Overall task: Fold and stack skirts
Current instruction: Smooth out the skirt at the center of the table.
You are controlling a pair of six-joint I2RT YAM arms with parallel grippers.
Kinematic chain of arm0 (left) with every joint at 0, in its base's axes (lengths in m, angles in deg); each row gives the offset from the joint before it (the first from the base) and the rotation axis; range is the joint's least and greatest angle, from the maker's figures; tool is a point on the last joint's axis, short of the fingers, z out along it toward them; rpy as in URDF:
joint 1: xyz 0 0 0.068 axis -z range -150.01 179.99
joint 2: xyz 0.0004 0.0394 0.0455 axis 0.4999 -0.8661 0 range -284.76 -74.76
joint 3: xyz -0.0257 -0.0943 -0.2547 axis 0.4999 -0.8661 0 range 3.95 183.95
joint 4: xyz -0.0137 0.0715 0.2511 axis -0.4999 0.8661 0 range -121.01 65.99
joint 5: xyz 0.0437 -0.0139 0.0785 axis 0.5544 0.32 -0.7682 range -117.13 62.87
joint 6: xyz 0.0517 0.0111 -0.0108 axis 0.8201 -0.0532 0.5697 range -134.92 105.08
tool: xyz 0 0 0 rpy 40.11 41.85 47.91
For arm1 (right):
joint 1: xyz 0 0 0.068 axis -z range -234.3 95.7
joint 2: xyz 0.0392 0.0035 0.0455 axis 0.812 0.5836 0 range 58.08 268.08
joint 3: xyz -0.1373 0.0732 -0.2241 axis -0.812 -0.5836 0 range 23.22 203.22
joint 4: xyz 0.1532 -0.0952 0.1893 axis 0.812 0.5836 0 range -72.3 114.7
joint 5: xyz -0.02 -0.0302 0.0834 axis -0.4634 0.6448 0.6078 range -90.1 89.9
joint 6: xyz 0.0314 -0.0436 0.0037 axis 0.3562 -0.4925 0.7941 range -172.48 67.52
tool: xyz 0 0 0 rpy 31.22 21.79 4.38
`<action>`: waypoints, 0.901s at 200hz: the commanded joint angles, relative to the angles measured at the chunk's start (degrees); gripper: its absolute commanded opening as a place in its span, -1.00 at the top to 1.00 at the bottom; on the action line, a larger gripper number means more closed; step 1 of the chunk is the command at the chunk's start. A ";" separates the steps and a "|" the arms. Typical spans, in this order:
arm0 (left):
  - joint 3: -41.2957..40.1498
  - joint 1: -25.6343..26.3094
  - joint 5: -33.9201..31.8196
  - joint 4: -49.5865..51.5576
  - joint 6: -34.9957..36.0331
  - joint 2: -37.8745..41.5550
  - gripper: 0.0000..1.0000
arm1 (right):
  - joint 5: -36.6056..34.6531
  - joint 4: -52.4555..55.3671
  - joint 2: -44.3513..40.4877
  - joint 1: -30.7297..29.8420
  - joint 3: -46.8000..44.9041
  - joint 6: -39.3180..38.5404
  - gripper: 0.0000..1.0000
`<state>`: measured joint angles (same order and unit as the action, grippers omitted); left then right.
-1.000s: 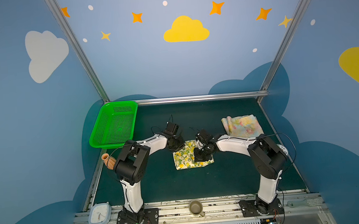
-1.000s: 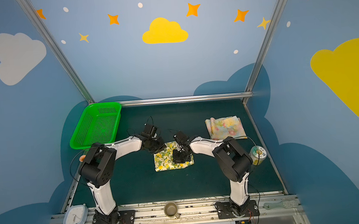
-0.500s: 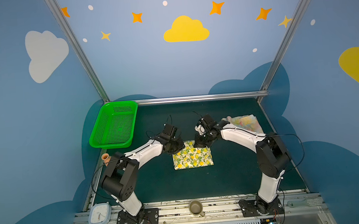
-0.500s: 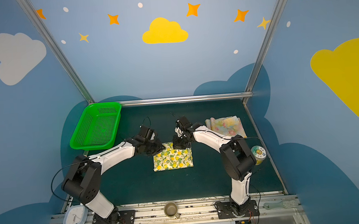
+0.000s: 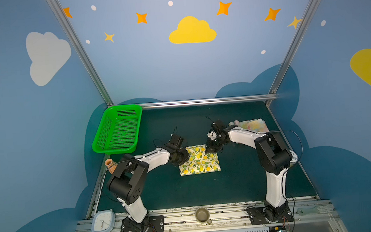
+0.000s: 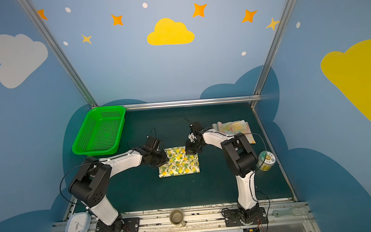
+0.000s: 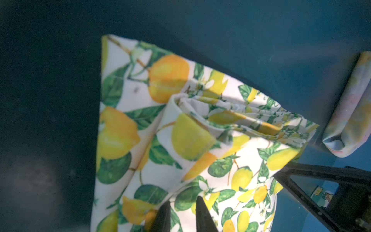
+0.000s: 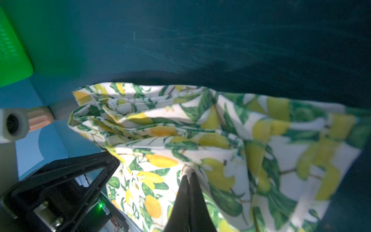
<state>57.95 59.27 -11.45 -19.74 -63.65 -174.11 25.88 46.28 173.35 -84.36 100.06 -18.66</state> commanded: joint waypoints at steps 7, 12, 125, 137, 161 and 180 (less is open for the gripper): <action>-0.97 -0.27 -1.76 -1.41 1.23 -0.01 0.52 | -0.05 -0.57 1.36 0.16 -0.77 -0.16 1.00; -1.02 -0.23 -1.86 -1.42 1.50 0.48 0.51 | -0.13 -0.54 1.29 0.17 -0.82 -0.25 1.00; -10.79 5.27 -2.76 6.21 -2.21 13.00 0.47 | 0.47 0.51 -1.60 0.27 -0.54 -0.86 1.00; -11.36 5.44 -3.16 6.05 -2.67 12.00 0.48 | 0.48 0.59 -1.67 0.26 -0.51 -0.86 1.00; -11.77 5.40 -3.14 5.80 -2.84 9.70 0.52 | 0.64 1.17 -2.24 0.27 -0.73 -1.02 1.00; -11.21 5.26 -5.82 6.72 -2.77 9.22 0.53 | 0.89 1.79 -4.31 0.53 -1.41 -1.19 1.00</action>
<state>46.95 64.54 -13.77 -16.01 -65.97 -163.05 26.23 45.95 173.19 -84.32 99.01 -18.92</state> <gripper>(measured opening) 0.237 0.047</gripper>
